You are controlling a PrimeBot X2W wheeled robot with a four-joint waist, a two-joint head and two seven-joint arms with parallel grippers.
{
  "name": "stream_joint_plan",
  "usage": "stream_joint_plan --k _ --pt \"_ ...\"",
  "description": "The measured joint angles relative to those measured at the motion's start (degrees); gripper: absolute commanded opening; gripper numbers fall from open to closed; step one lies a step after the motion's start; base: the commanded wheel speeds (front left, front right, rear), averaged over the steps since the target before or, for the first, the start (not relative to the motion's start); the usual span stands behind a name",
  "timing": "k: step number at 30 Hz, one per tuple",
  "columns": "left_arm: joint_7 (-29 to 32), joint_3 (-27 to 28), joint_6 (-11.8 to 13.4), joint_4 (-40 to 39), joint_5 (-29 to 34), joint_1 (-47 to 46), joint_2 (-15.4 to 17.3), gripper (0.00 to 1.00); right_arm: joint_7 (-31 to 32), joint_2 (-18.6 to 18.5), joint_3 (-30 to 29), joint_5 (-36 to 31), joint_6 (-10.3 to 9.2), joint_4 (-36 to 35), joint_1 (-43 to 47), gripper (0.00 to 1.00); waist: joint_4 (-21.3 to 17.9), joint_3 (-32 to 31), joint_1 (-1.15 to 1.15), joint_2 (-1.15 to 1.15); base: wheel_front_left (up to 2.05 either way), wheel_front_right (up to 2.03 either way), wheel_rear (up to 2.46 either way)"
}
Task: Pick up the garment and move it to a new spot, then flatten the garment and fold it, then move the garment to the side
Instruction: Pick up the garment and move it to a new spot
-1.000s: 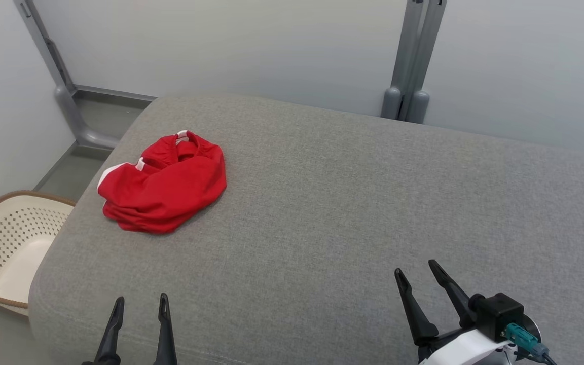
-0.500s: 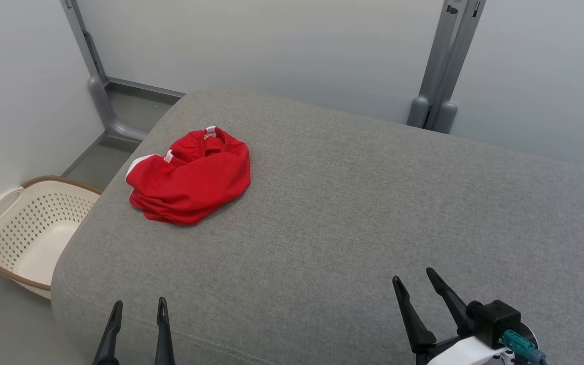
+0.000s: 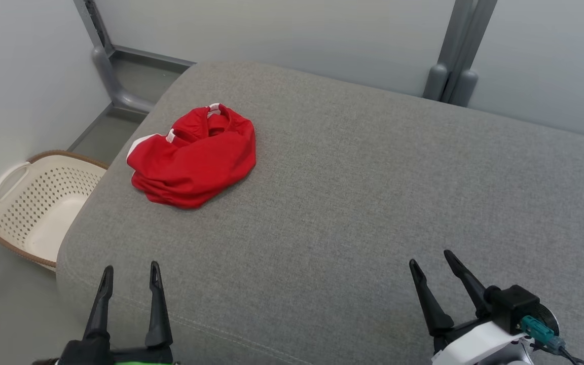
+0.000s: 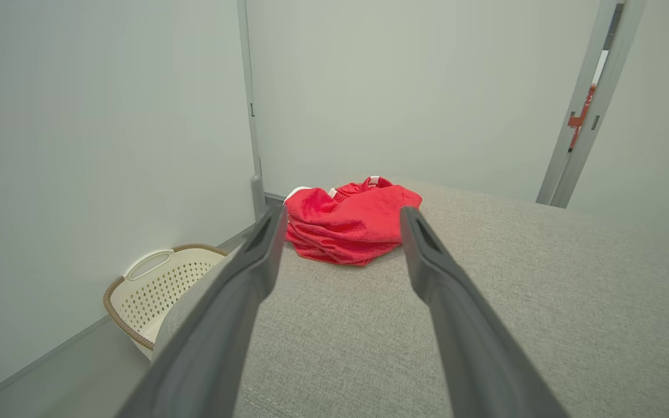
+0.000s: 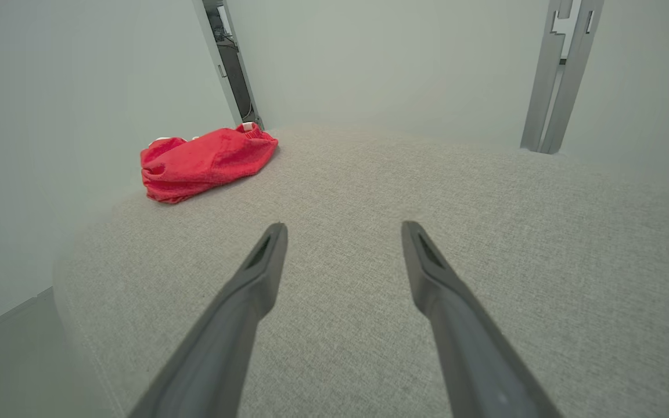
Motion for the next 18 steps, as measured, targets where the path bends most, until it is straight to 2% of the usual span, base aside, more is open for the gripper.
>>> stream_joint_plan --k 8,11,15,18 --pt "0.0 -2.8 2.6 -1.5 -3.9 -9.5 0.0 1.00 0.0 -5.2 -1.9 -1.2 0.01 -1.8 -3.4 1.00 -0.1 7.3 0.00 0.00 0.00 0.00 0.00" --pt "0.0 -2.8 2.6 -1.1 -5.0 -15.2 0.0 1.00 0.0 -7.3 -2.5 -1.6 0.01 -2.7 -4.5 1.00 -0.1 10.5 0.00 0.00 0.00 0.00 0.00" --pt "0.0 -1.4 -0.1 3.1 -4.4 -25.2 0.0 1.00 0.0 -9.8 -3.2 -2.1 0.01 -3.9 -6.2 1.00 -0.2 15.1 0.00 0.00 0.00 0.00 0.00" --pt "0.1 -0.5 -3.7 12.1 -5.2 -33.0 1.3 1.00 0.0 -11.5 -3.9 -2.1 0.01 -4.4 -7.3 1.00 -0.5 18.5 0.00 0.00 0.00 0.00 0.00"
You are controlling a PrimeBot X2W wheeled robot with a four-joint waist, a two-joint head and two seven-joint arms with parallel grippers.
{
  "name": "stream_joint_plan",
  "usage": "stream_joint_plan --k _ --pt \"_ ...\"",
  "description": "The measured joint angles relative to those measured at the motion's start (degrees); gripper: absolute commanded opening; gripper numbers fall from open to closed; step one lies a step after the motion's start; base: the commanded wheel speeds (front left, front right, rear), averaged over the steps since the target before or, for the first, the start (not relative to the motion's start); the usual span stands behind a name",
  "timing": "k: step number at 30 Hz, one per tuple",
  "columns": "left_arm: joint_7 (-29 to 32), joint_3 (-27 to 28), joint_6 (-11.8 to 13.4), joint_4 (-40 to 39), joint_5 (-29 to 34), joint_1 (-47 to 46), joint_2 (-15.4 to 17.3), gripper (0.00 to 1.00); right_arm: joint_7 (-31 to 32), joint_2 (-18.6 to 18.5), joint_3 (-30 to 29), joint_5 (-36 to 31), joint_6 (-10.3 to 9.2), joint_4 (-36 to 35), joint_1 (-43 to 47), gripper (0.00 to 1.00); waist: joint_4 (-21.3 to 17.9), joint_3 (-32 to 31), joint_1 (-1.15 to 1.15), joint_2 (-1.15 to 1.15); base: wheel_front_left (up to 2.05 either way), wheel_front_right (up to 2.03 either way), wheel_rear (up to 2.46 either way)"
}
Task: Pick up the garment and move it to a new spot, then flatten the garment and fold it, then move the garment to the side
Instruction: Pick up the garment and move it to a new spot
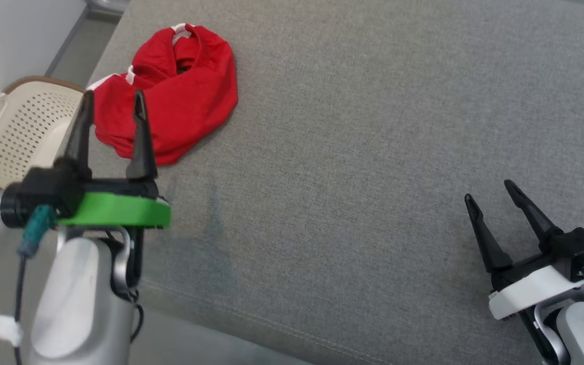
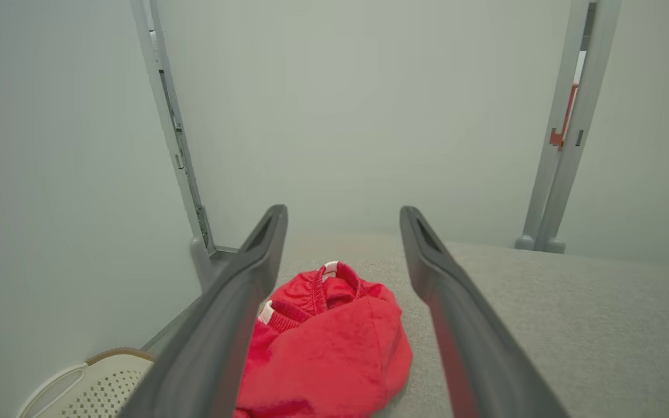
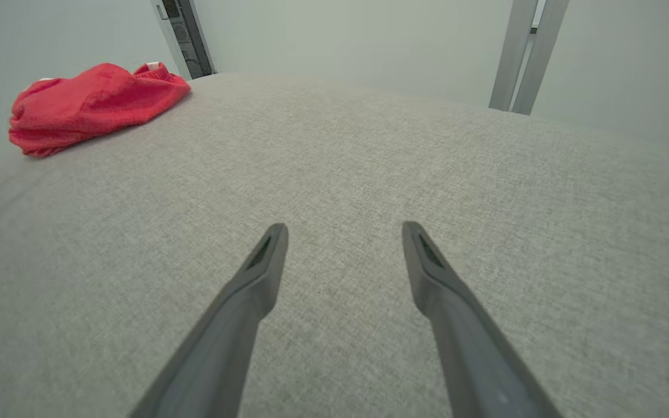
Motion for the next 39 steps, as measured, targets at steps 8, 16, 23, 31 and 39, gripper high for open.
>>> stream_joint_plan --k 8,16,23,31,39 --pt "12.1 4.0 -4.5 19.3 -7.4 -22.9 7.3 1.00 0.0 -2.1 -2.5 -0.3 0.00 -2.2 -1.8 1.00 -1.8 8.0 0.00 0.00 0.00 0.00 0.00" --pt "22.5 5.9 -5.8 36.8 -16.3 -35.2 9.7 1.00 -0.7 -2.2 -4.5 -1.1 0.12 -5.7 -3.5 1.00 -5.2 14.4 0.00 0.00 0.00 0.00 0.00" --pt "22.5 3.9 -6.0 44.8 -19.8 -39.0 9.9 1.00 -1.1 -1.2 -5.1 -1.7 0.47 -8.1 -5.5 1.00 -8.3 18.6 0.00 0.00 0.00 0.00 0.00" --pt "20.9 -1.3 -6.1 46.4 -24.7 -39.4 13.2 0.00 -1.4 0.1 -5.4 -1.9 0.52 -9.7 -7.2 1.00 -11.3 21.8 -0.01 0.00 0.00 0.00 0.00" --pt "6.5 -8.5 -6.1 42.2 -25.4 -38.2 18.3 0.00 -1.5 1.7 -5.0 -1.9 0.53 -9.4 -8.7 1.00 -12.8 22.6 -0.01 0.00 0.00 0.00 0.00"
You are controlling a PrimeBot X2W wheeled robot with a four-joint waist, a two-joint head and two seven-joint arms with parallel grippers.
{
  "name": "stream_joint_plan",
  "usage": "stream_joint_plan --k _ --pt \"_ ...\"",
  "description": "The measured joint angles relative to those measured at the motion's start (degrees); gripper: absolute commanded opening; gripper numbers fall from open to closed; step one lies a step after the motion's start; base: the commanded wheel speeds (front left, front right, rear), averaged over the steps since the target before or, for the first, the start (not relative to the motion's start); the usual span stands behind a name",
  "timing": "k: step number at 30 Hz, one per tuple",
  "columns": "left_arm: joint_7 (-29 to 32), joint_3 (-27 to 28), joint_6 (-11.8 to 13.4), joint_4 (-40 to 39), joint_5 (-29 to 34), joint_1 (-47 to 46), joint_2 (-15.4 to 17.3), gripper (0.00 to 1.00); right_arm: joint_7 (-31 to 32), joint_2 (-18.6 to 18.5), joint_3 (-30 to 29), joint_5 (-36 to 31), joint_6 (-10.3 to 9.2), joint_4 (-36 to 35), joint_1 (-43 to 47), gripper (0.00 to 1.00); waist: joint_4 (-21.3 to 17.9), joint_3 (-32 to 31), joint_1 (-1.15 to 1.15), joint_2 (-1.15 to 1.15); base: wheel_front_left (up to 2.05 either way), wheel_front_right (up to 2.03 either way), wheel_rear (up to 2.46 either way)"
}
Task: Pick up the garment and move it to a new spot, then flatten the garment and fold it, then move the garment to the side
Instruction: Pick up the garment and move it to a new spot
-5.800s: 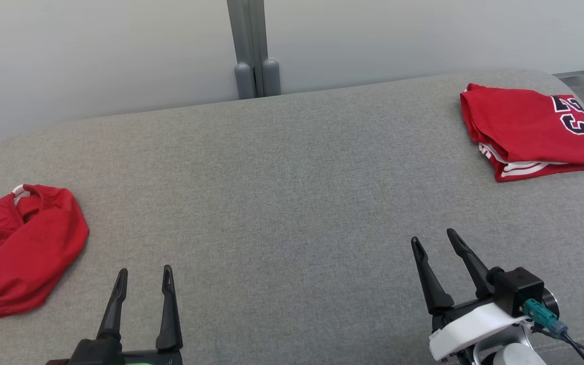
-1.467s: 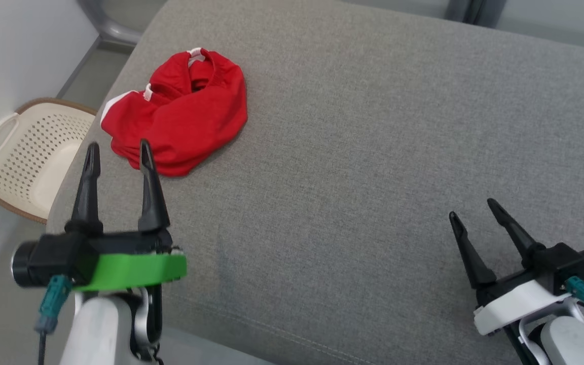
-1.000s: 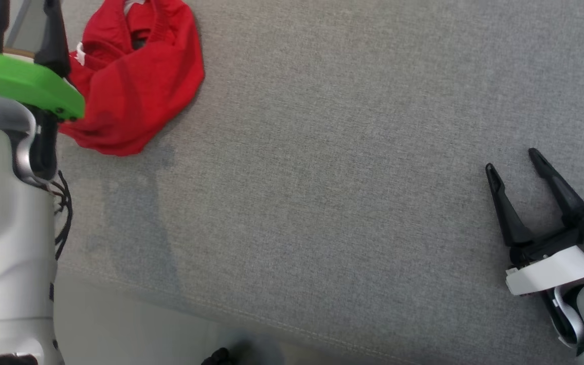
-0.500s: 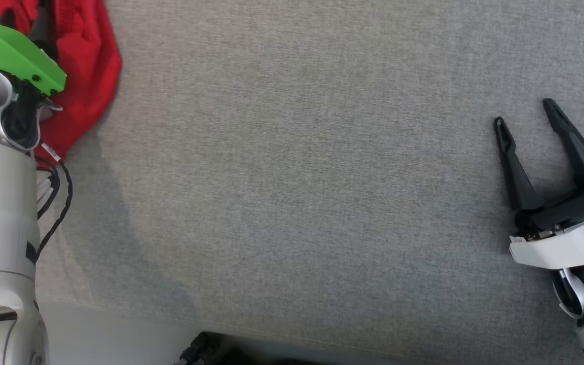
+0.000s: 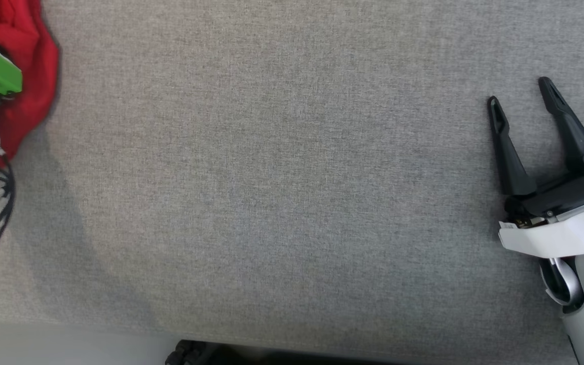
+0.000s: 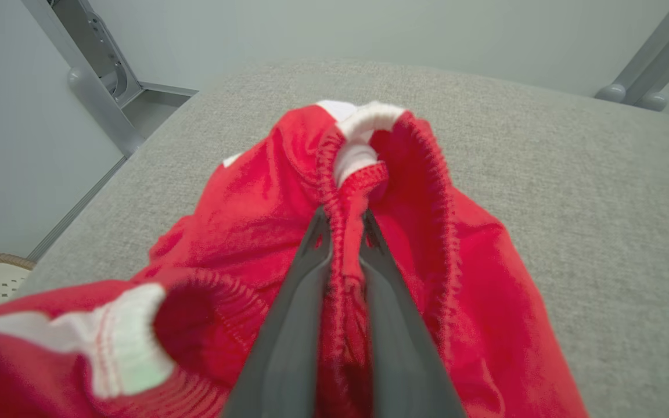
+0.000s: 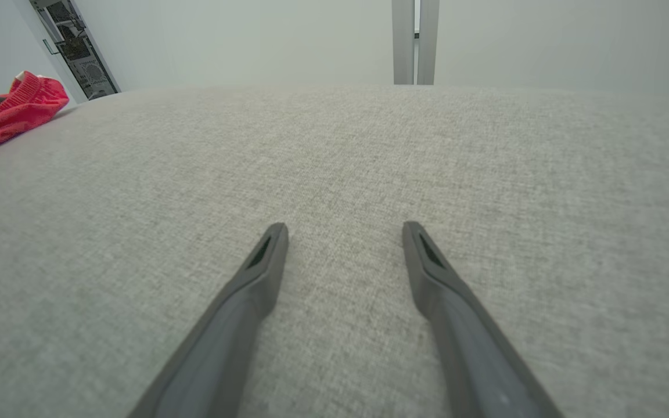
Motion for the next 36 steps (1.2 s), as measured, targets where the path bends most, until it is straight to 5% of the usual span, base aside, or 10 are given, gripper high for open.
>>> stream_joint_plan --k 5,15,23,30,36 --pt "-5.7 -4.4 0.0 -5.3 0.8 0.4 4.4 0.00 0.2 1.8 0.8 0.0 -0.11 3.3 -1.3 1.00 -0.8 -2.6 0.00 0.01 0.00 0.00 0.00" --pt "-6.4 -12.2 0.0 -23.0 2.1 7.0 10.3 0.00 1.3 7.9 3.9 1.4 -0.55 9.3 -0.4 1.00 -4.4 -11.1 0.01 0.01 0.00 0.00 0.00" --pt "2.9 -16.1 0.4 -38.2 -1.8 16.4 14.3 0.00 1.4 12.2 4.7 2.2 -0.55 10.6 1.9 1.00 -10.8 -18.0 0.01 0.01 0.00 0.00 0.00" --pt "5.5 -21.1 2.7 -46.8 0.4 23.4 14.2 0.00 1.4 13.5 5.4 3.2 -0.55 11.7 3.9 1.00 -18.6 -22.6 0.00 0.01 0.00 0.00 0.00" --pt "3.5 -28.6 2.5 -45.7 5.8 24.1 7.5 0.00 1.4 13.7 4.9 3.3 -0.55 11.2 4.4 1.00 -25.2 -25.3 0.00 0.01 0.00 0.00 0.00"
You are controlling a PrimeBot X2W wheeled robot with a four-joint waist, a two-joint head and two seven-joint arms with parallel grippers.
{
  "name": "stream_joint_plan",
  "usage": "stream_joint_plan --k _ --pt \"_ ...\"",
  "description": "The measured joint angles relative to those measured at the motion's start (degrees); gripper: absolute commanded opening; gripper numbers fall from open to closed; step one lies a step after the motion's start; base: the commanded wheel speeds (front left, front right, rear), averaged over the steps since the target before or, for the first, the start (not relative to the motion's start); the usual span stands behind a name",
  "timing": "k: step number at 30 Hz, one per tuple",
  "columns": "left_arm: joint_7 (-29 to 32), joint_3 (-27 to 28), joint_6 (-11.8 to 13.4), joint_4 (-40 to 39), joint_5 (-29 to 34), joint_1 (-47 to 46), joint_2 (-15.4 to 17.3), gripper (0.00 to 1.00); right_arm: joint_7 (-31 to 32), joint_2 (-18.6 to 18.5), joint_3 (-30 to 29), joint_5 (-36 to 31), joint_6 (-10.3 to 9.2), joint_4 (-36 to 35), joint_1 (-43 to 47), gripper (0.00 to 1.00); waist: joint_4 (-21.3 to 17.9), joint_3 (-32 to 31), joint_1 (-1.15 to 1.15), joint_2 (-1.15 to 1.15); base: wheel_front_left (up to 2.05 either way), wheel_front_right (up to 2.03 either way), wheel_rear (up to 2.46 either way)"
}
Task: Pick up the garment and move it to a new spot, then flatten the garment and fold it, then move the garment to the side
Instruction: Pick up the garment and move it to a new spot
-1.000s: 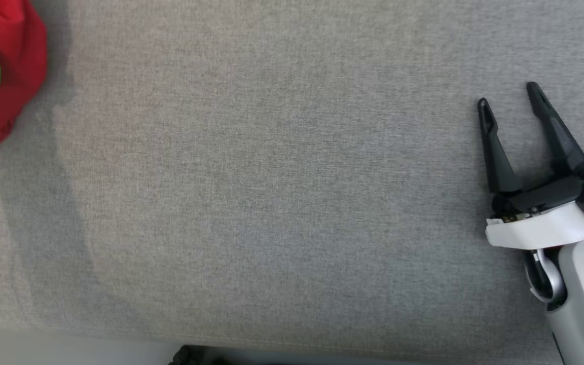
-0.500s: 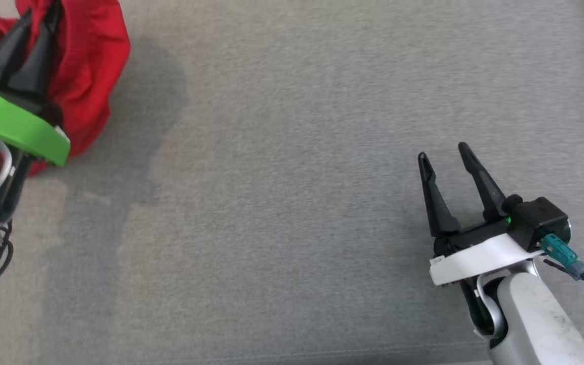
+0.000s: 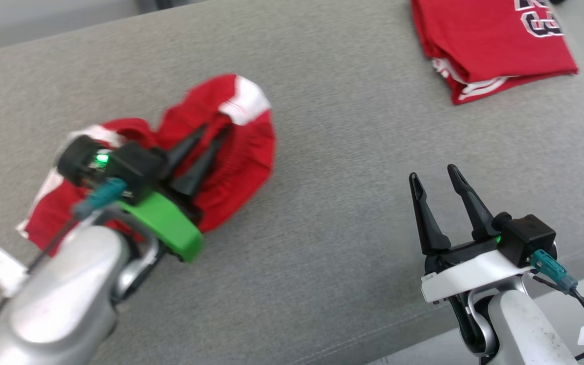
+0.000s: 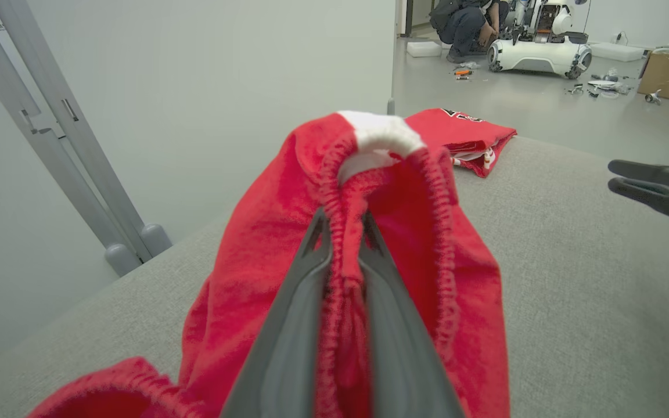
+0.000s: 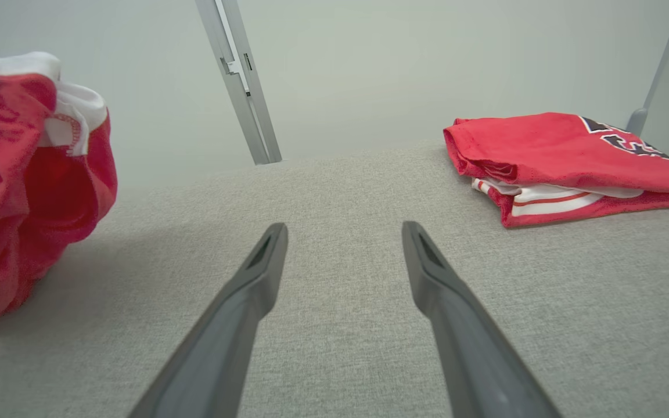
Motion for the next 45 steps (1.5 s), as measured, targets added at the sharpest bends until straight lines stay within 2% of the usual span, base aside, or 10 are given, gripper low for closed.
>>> stream_joint_plan --k 9,10,11,12,16,21,27,32,40,45 --pt "-3.1 -10.3 -2.1 12.3 3.7 -5.1 -10.3 0.00 0.0 0.3 -0.1 0.0 0.00 -0.9 -0.9 1.00 -4.5 1.2 0.00 0.00 0.00 0.00 0.00" --pt "-3.5 -11.3 -2.1 14.5 4.4 -5.7 -11.1 0.21 0.0 0.4 0.1 0.0 -0.01 -0.9 -1.1 1.00 -4.5 1.7 0.00 -0.01 0.00 0.00 0.00" --pt "-3.9 -12.0 -2.2 16.1 4.6 -6.1 -11.7 0.75 0.0 0.4 0.2 0.0 0.00 -0.9 -1.2 1.00 -4.5 2.1 0.00 -0.01 0.00 0.00 0.00" --pt "-4.3 -12.9 -2.2 18.0 4.7 -6.6 -12.5 1.00 0.0 0.4 0.3 0.0 0.00 -0.8 -1.2 1.00 -4.2 2.5 0.00 0.00 0.00 0.00 0.00" --pt "-6.9 -14.3 -2.3 22.7 5.0 -6.6 -15.2 1.00 0.0 0.3 0.3 -0.1 0.00 -0.6 -1.1 1.00 -2.6 3.2 0.00 -0.01 0.00 0.00 0.00" --pt "-9.3 -11.1 1.5 22.1 3.9 -2.3 -16.0 1.00 0.0 -0.5 0.6 -0.2 0.00 0.1 0.2 1.00 -1.2 1.4 0.00 -0.01 0.00 0.00 0.00" --pt "-10.0 1.3 10.2 10.9 2.3 10.3 -14.8 1.00 0.0 -1.5 0.4 -0.3 -0.01 0.7 2.7 1.00 1.4 -3.4 0.00 -0.01 0.00 0.00 0.00" --pt "-10.0 12.1 13.8 2.7 5.8 22.9 -15.0 1.00 0.0 -2.0 0.8 -0.4 -0.01 1.5 4.4 1.00 4.8 -6.8 0.00 0.00 0.00 0.00 0.00" --pt "-10.1 26.7 13.4 -5.3 13.4 38.5 -20.0 1.00 0.0 -2.1 1.4 -0.4 -0.01 2.1 6.4 1.00 9.4 -12.5 0.00 -0.01 0.00 0.00 0.00" --pt "-10.1 32.0 12.4 -7.6 19.7 44.8 -23.2 1.00 0.0 -1.5 0.4 -0.6 -0.01 1.9 7.8 1.00 11.3 -15.2 0.00 -0.01 0.00 0.00 0.00"
